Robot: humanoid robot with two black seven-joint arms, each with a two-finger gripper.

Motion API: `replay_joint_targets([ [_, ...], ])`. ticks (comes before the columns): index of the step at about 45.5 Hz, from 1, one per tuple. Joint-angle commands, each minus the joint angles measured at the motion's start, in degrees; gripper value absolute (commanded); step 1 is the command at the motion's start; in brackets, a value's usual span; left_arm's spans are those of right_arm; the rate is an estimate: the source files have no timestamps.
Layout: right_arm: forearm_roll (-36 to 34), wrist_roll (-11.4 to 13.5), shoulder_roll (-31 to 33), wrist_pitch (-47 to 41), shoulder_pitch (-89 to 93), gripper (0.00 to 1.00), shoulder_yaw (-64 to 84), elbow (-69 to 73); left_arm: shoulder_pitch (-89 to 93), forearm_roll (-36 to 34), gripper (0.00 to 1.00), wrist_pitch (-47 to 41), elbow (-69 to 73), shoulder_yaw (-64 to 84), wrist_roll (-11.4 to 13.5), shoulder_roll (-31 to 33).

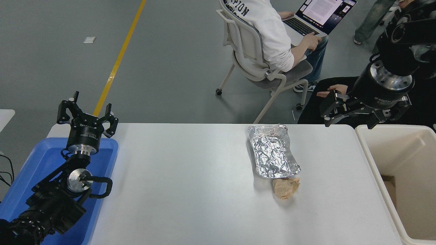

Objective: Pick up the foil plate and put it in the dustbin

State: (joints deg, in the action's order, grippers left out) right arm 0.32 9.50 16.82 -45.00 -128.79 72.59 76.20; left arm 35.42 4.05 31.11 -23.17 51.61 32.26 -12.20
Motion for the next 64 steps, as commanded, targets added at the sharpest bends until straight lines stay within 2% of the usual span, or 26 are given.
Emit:
replay_joint_targets([
  [1,0.0,0.0,-0.2,0.0,0.0,1.0,-0.1,0.0,0.0,0.0,0.99,0.0,0.0,0.0,0.0,0.0],
  [28,-1.6,0.0,-0.2,0.0,5.4,1.0,-1.7,-2.7,0.0,0.0,0.99,0.0,0.0,0.0,0.0,0.0],
  [35,-0.9,0.1,-0.3,0.1,12.3,1.0,-4.5,-3.8,0.0,0.0,0.99,0.0,0.0,0.0,0.0,0.0],
  [43,0.2,0.0,-0.8,21.4,21.2,1.0,-5.3,-4.5,0.0,0.0,0.99,0.0,0.1,0.0,0.0,0.0],
  [50,2.9,0.0,-5.4,38.4,29.6,1.0,-6.3,-7.4,0.0,0.0,0.99,0.0,0.0,0.0,0.0,0.0],
  [64,9.2,0.1,-7.9,41.3,44.9,1.0,-11.0,-22.2,0.0,0.0,0.99,0.0,0.0,0.0,0.0,0.0],
])
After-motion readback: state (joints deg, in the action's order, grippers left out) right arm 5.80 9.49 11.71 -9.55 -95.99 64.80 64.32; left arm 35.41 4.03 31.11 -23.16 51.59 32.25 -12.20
